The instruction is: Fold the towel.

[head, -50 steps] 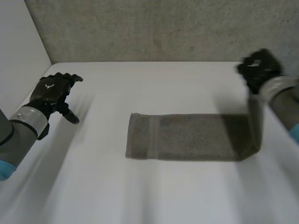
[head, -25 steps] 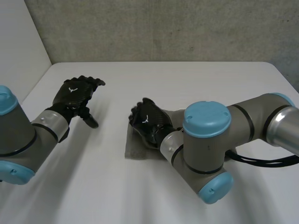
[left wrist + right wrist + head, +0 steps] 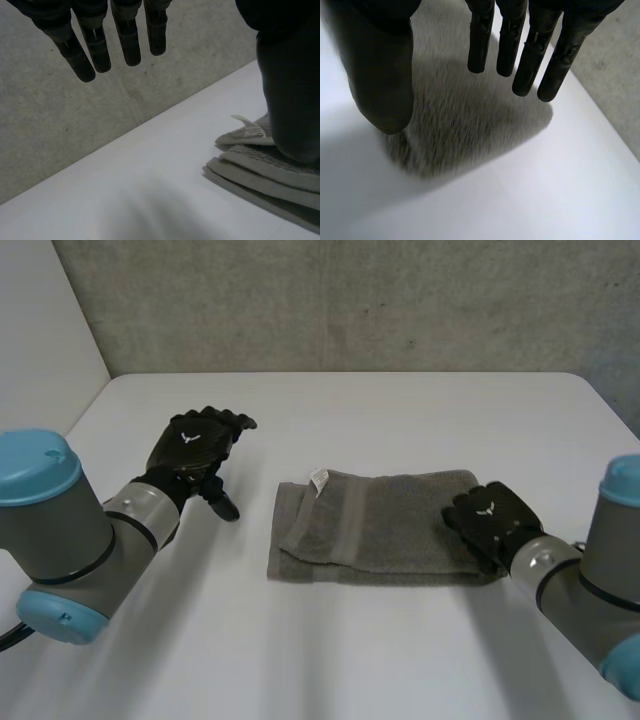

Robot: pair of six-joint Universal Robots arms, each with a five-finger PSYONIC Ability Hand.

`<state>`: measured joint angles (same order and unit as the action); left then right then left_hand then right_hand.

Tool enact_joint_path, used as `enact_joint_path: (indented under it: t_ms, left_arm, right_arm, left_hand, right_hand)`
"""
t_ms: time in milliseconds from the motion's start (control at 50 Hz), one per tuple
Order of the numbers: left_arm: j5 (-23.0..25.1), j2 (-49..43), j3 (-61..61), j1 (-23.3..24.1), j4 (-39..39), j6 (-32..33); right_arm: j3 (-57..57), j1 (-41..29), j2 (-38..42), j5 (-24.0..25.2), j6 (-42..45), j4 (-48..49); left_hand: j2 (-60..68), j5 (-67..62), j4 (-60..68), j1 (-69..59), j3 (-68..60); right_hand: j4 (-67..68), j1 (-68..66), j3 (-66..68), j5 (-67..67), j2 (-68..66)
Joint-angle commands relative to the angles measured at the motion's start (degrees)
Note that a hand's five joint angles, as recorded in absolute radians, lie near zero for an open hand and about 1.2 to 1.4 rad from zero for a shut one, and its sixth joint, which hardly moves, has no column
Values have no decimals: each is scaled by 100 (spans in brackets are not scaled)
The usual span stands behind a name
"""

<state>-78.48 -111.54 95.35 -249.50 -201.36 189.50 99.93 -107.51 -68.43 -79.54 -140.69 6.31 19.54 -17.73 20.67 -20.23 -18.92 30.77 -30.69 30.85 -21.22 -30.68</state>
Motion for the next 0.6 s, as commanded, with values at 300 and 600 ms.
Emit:
enact_joint_path:
  t_ms: [300, 600]
  left_arm:
    - [-9, -105, 62, 51, 0, 0]
    - [-27, 45, -17, 42, 9, -62]
  right_arm:
    - [440, 389, 269, 36, 235, 951]
    - [-1283, -1333, 321, 71, 103, 415]
  left_hand:
    - [-445, 1264, -558, 514, 383]
    - [-462, 1281, -575, 530, 400]
  right_hand:
    - [4923, -4931, 4915, -4878, -4932]
    - [4923, -4931, 4915, -4878, -4932]
